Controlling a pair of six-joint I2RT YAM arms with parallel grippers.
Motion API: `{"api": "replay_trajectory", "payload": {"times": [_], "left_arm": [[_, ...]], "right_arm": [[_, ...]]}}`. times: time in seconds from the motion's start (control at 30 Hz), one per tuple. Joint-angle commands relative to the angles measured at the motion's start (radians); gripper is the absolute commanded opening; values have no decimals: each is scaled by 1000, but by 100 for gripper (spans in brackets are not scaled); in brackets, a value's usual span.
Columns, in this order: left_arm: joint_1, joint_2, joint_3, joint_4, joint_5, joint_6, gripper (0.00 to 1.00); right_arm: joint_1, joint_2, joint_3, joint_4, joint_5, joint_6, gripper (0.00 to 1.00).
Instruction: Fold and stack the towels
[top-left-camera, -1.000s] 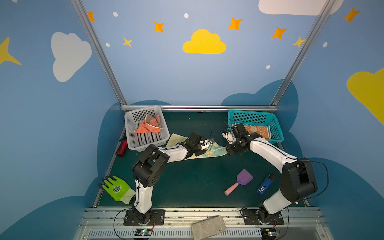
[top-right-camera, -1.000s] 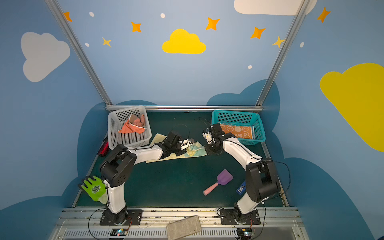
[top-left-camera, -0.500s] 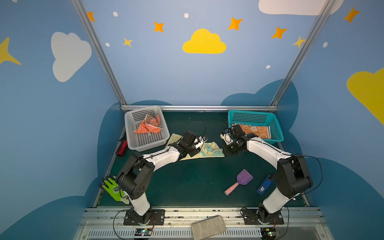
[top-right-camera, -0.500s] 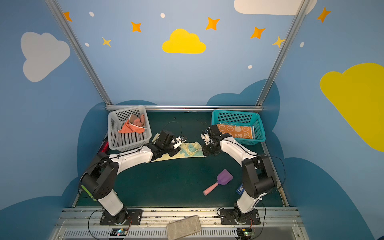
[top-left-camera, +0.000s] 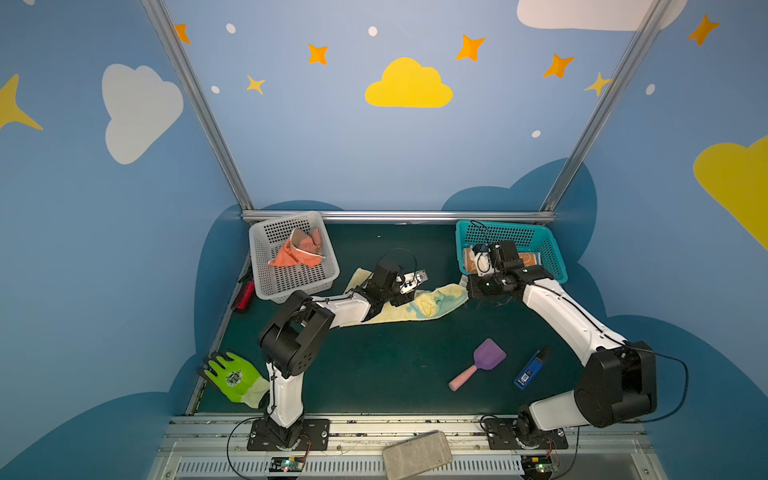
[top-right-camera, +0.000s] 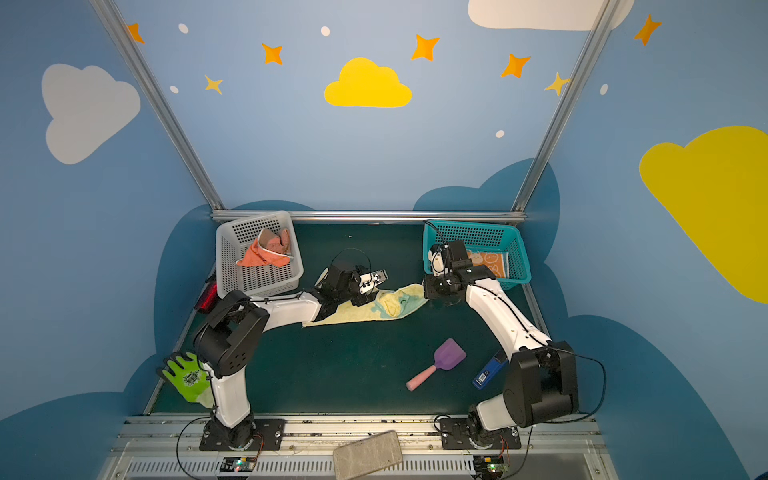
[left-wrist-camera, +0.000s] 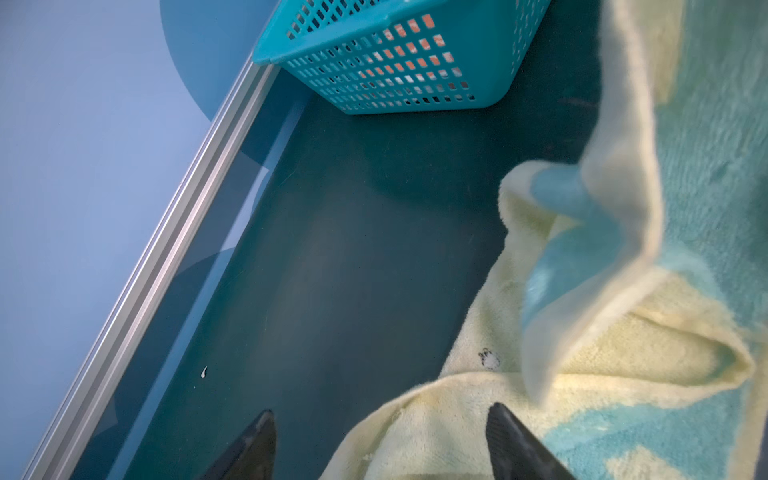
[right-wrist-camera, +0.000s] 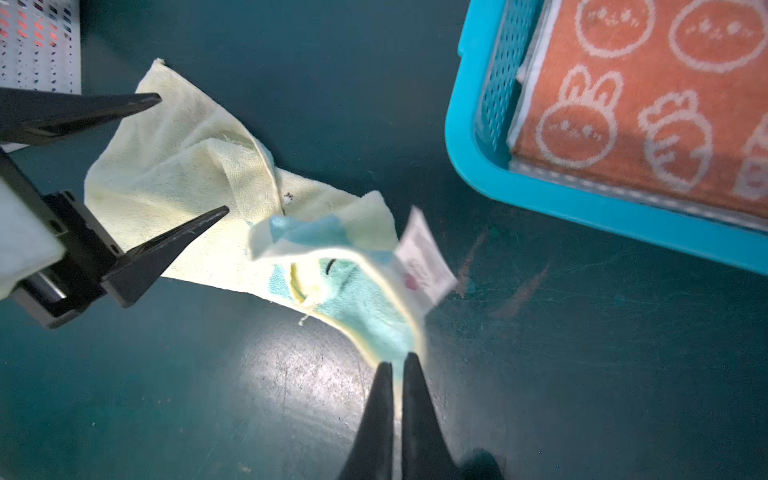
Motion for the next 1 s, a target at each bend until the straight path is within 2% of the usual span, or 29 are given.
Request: {"api": "replay_trajectory", "payload": {"times": [0.0,0.3,0.37,0.43,0.53,0.7,0.97], "left_arm": [[-1,23,22,33,69,60,79],[-5,-4,-18,32,220,107,78],[-13,-11,-19,23,236,138,79],[-29,-1,-7,8,221,193,79],[-48,29,5,24,176,265,79],[-73,43,6,-32,161,362,78],[-86,113,54,37,130,328,77]], "right_arm": [[-8,-2,-2,-22,14,-2,0],[-12,4,-22,-8,19,-36,0],[-10,-13,-52,22,25,-46,12],[-11,-34,-82,48,44,-57,22],[-12,-52,-95,48,68,-62,26],[-12,-60,-90,40,55,-67,28],[-12,-59,-83,38,49,-69,28]]}}
